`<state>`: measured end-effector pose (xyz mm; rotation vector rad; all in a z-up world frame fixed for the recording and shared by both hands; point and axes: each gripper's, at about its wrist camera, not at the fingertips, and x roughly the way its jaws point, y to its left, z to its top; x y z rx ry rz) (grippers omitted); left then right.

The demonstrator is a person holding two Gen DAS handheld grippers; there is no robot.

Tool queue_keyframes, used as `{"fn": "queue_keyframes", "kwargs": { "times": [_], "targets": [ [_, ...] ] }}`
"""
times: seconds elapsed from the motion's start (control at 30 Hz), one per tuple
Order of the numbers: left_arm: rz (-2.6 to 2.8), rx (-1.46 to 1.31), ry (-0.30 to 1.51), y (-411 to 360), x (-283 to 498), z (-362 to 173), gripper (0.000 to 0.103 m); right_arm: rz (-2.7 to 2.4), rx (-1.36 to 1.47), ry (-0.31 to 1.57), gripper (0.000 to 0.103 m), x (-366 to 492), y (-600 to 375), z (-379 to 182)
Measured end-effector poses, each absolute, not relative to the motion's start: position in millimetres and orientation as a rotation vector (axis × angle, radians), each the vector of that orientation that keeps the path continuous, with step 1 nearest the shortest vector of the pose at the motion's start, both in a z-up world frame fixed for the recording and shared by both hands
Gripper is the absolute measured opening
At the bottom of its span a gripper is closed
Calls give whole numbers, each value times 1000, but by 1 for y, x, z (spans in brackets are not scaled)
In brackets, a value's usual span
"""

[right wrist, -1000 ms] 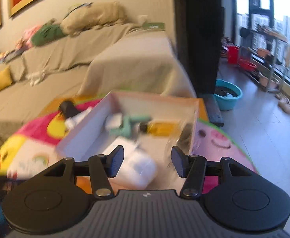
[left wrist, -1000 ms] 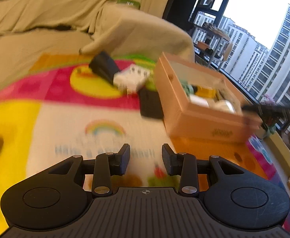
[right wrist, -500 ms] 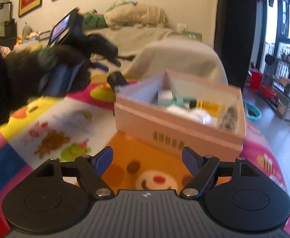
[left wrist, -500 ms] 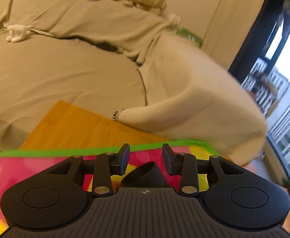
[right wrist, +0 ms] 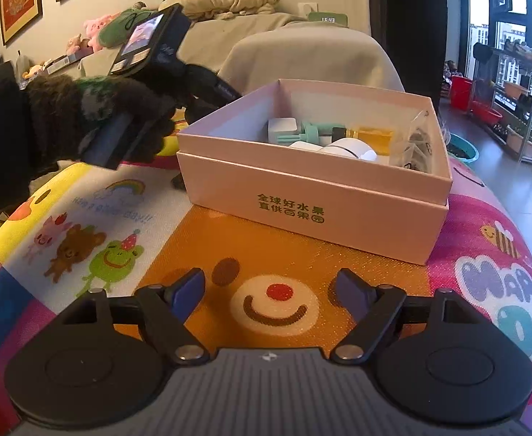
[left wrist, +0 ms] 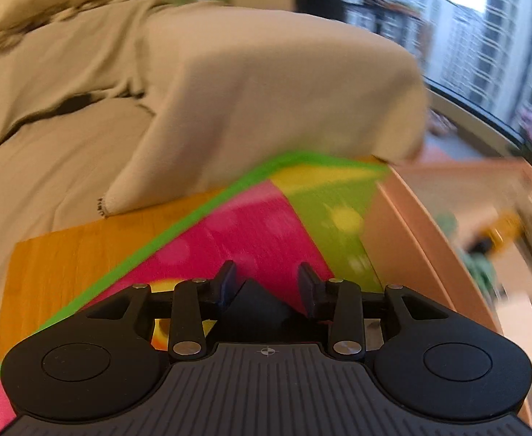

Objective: Organize rigid objects

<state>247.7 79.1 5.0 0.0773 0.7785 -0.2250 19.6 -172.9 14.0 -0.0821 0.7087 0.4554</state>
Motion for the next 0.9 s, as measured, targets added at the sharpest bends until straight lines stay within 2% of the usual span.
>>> {"fn": "queue_keyframes", "kwargs": {
  "times": [0.17, 0.33, 0.4, 0.63, 0.77, 0.9],
  "targets": [
    [-359, 191, 784, 80, 201, 6, 40, 464, -91, 715, 85, 20, -171, 14],
    [-409, 162, 792, 87, 144, 5, 40, 462, -108, 717, 86, 21, -169, 14],
    [-422, 135, 790, 91, 122, 4, 40, 461, -111, 718, 86, 21, -168, 13],
    [-225, -112, 764, 117, 58, 16, 41, 446, -64, 752, 102, 27, -161, 13],
    [-147, -236, 710, 138, 23, 29, 41, 402, -60, 788, 103, 32, -153, 13],
    [-212, -188, 707, 132, -10, 35, 41, 444, -179, 826, 103, 34, -139, 15]
  ]
}}
